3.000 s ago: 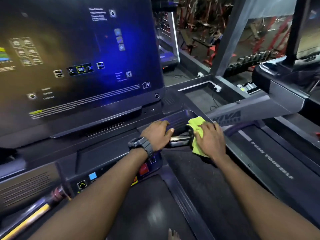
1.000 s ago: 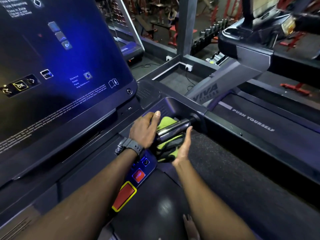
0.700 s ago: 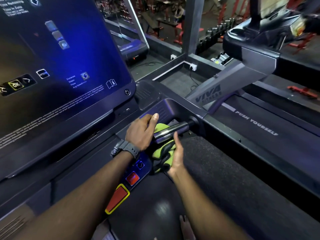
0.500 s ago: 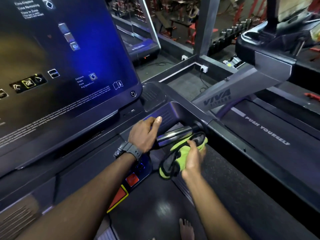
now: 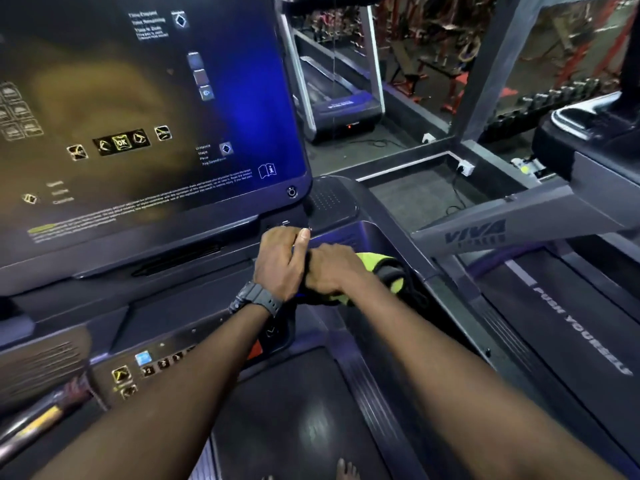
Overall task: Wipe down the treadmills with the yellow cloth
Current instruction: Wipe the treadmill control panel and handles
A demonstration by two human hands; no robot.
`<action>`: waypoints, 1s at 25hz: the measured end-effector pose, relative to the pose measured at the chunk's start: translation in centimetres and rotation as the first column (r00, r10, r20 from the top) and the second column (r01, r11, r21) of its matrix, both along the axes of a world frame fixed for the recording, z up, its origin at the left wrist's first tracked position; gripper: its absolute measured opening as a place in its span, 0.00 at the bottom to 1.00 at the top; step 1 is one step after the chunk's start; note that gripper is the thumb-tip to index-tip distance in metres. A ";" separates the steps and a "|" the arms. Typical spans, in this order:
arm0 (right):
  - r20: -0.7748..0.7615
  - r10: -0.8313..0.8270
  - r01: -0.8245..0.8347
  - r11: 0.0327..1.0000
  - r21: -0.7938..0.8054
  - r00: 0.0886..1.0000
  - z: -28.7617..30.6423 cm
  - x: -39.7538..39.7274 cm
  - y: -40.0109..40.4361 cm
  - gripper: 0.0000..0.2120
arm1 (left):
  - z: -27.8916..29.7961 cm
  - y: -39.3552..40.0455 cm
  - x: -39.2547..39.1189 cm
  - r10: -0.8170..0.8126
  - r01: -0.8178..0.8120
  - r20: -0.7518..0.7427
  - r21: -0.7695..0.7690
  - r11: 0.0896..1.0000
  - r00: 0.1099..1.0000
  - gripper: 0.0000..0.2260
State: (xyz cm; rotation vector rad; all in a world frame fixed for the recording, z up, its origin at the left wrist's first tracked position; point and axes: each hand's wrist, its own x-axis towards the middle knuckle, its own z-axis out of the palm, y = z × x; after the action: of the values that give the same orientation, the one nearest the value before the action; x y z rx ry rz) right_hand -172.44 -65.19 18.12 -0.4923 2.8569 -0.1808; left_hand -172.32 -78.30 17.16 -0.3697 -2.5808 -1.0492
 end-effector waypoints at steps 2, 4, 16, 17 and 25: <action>0.138 0.012 -0.001 0.996 -0.086 0.990 0.1 -1.4 3.7 0.21 | -0.1 -0.2 0.0 0.016 -0.017 0.034 0.028 0.999 0.999 0.28; 0.198 -0.110 0.117 0.993 -0.028 0.974 -0.3 -2.4 6.2 0.26 | -0.4 -0.3 -0.2 0.012 -0.013 0.069 0.016 1.000 0.998 0.31; 0.025 -0.046 0.046 0.999 -0.023 0.999 -1.3 0.0 6.0 0.25 | 0.0 0.0 -0.6 0.046 -0.097 0.276 0.176 0.980 0.960 0.31; 0.047 0.027 -0.025 0.999 -0.045 0.999 -0.9 -0.5 5.7 0.25 | 0.0 0.2 -0.9 0.050 -0.105 0.307 0.166 0.981 0.950 0.28; -0.293 0.513 -0.496 0.857 0.138 0.807 -2.2 -6.2 3.8 0.20 | -0.5 0.0 -2.4 0.278 -0.417 0.389 0.339 0.844 0.878 0.17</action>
State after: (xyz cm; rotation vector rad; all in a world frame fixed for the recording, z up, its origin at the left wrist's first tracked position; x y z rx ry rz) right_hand -178.65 -61.42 15.91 -1.3597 2.8855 0.0854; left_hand -174.70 -78.34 16.68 0.4107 -2.4512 -1.5671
